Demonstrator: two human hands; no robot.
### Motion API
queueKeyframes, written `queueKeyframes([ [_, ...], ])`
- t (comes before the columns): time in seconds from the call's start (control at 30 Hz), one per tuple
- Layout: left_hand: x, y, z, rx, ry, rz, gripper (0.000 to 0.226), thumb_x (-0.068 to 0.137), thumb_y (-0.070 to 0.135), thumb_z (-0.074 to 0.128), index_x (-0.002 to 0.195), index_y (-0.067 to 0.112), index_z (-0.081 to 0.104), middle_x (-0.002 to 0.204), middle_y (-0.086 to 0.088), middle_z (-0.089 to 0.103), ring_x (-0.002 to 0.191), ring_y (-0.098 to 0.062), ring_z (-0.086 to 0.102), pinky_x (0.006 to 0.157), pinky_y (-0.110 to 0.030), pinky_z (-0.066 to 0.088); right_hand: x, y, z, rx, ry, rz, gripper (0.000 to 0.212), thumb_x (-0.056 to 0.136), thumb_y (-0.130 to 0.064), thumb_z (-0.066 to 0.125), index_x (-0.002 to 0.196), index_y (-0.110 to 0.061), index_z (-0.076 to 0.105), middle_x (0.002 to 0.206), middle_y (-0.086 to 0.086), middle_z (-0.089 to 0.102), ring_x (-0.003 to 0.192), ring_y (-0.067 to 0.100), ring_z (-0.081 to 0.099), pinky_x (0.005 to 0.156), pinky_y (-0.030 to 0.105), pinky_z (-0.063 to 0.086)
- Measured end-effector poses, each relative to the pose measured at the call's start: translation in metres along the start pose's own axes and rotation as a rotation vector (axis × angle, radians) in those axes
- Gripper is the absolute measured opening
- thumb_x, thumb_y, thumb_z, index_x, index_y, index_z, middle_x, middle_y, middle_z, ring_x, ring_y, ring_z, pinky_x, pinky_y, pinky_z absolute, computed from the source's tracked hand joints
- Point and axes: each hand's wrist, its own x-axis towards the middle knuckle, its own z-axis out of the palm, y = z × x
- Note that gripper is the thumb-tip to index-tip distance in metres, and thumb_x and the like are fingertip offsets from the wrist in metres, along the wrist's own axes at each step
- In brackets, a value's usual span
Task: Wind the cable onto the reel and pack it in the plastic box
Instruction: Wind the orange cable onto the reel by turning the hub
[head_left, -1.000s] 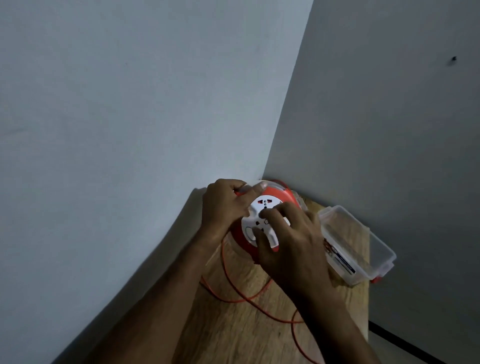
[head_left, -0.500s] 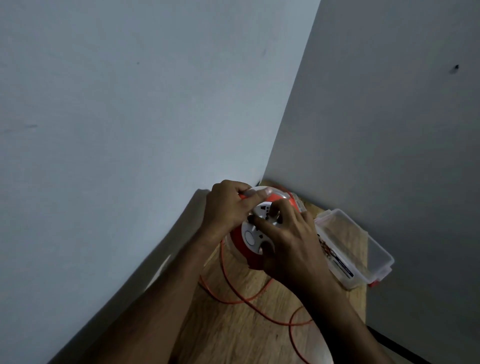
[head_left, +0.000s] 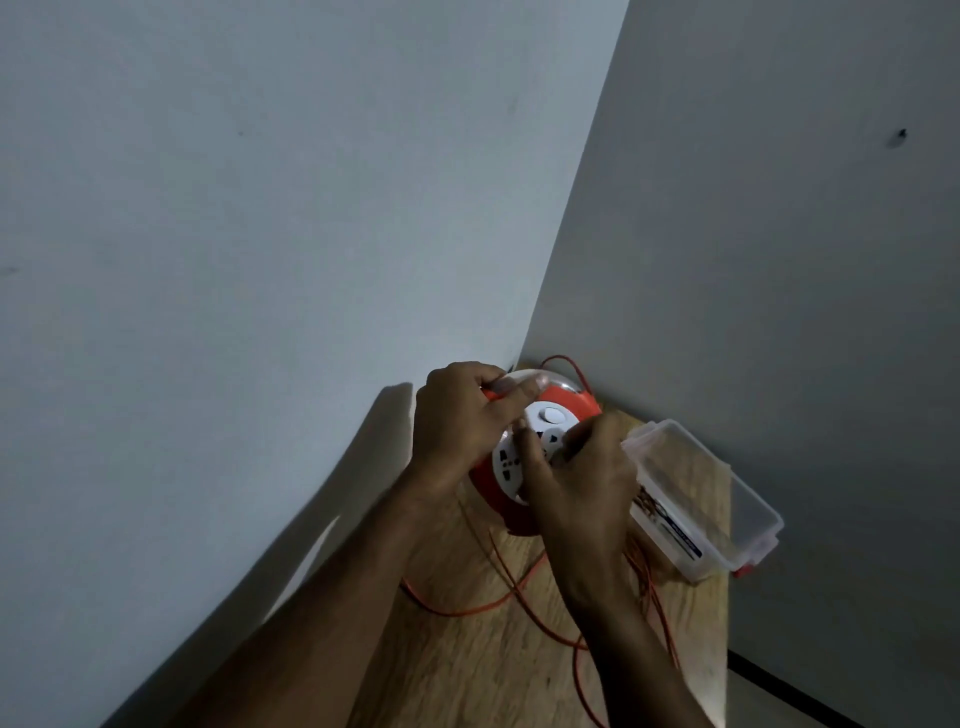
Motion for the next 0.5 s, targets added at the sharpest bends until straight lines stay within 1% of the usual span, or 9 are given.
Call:
queueKeyframes([
  [0.03,0.001,-0.001,0.000,-0.010,-0.006,-0.015,0.063,0.075,0.081,0.055,0.079,0.023,0.079,0.074,0.014,0.075,0.067,-0.004,0.068,0.065,-0.020,0.052,-0.003,-0.002,-0.003,-0.084,0.020,-0.134,0.033,0.083,-0.035,0.080,0.092,-0.019,0.054,0.088,-0.005,0.064,0.079,0.014,0.069,0.052,0.004,0.043],
  [0.1,0.004,-0.004,-0.002,-0.021,-0.009,-0.043,0.061,0.075,0.080,0.057,0.074,0.022,0.077,0.065,0.016,0.070,0.065,-0.005,0.067,0.065,-0.023,0.053,-0.008,0.002,-0.012,-0.242,0.038,-0.469,0.027,0.081,-0.025,0.083,0.090,-0.012,0.062,0.089,0.005,0.070,0.074,0.019,0.069,0.060,0.016,0.050],
  [0.13,0.005,-0.005,-0.003,-0.017,-0.013,-0.048,0.060,0.076,0.079,0.059,0.074,0.022,0.077,0.064,0.017,0.069,0.065,-0.005,0.067,0.065,-0.024,0.055,-0.008,0.004,-0.017,-0.312,0.012,-0.588,0.028,0.079,-0.024,0.084,0.095,-0.010,0.065,0.096,0.008,0.072,0.078,0.023,0.070,0.064,0.026,0.056],
  [0.17,0.006,-0.007,-0.004,-0.008,-0.021,-0.044,0.057,0.078,0.077,0.061,0.076,0.022,0.078,0.065,0.018,0.068,0.066,-0.004,0.067,0.066,-0.024,0.056,-0.008,0.006,-0.021,-0.378,-0.043,-0.652,0.033,0.076,-0.023,0.085,0.102,-0.011,0.068,0.105,0.010,0.071,0.088,0.028,0.071,0.071,0.036,0.060],
  [0.23,0.006,-0.006,-0.003,0.003,-0.029,-0.035,0.057,0.077,0.078,0.061,0.078,0.024,0.077,0.066,0.022,0.065,0.068,-0.002,0.067,0.065,-0.021,0.052,-0.003,0.011,-0.028,-0.494,-0.186,-0.661,0.054,0.068,-0.025,0.089,0.117,-0.014,0.068,0.120,0.013,0.065,0.106,0.036,0.067,0.080,0.052,0.059],
  [0.27,0.006,-0.004,-0.002,0.000,-0.024,-0.038,0.059,0.074,0.082,0.057,0.077,0.026,0.076,0.065,0.025,0.063,0.068,-0.002,0.067,0.063,-0.018,0.049,-0.002,0.013,-0.029,-0.544,-0.238,-0.642,0.064,0.066,-0.025,0.090,0.124,-0.016,0.065,0.126,0.015,0.062,0.111,0.039,0.064,0.083,0.056,0.057],
  [0.33,0.005,-0.002,0.001,0.000,-0.023,-0.040,0.057,0.071,0.084,0.054,0.076,0.031,0.074,0.064,0.028,0.060,0.067,0.000,0.065,0.061,-0.015,0.045,0.000,0.015,-0.029,-0.617,-0.285,-0.614,0.077,0.064,-0.029,0.090,0.134,-0.019,0.059,0.133,0.017,0.056,0.117,0.039,0.061,0.085,0.056,0.056],
  [0.4,0.005,-0.002,0.004,0.006,-0.041,-0.025,0.053,0.075,0.079,0.059,0.078,0.029,0.076,0.066,0.025,0.065,0.067,-0.001,0.066,0.062,-0.015,0.044,0.001,0.018,-0.026,-0.663,-0.294,-0.625,0.083,0.064,-0.037,0.090,0.138,-0.022,0.056,0.136,0.018,0.053,0.119,0.039,0.059,0.086,0.055,0.055],
  [0.5,0.006,-0.003,0.006,0.021,-0.062,-0.002,0.054,0.079,0.074,0.063,0.085,0.024,0.080,0.079,0.012,0.076,0.071,-0.003,0.068,0.066,-0.019,0.051,0.005,0.024,-0.021,-0.610,-0.244,-0.646,0.081,0.056,-0.035,0.096,0.129,-0.019,0.065,0.126,0.020,0.059,0.108,0.040,0.064,0.082,0.055,0.057],
])
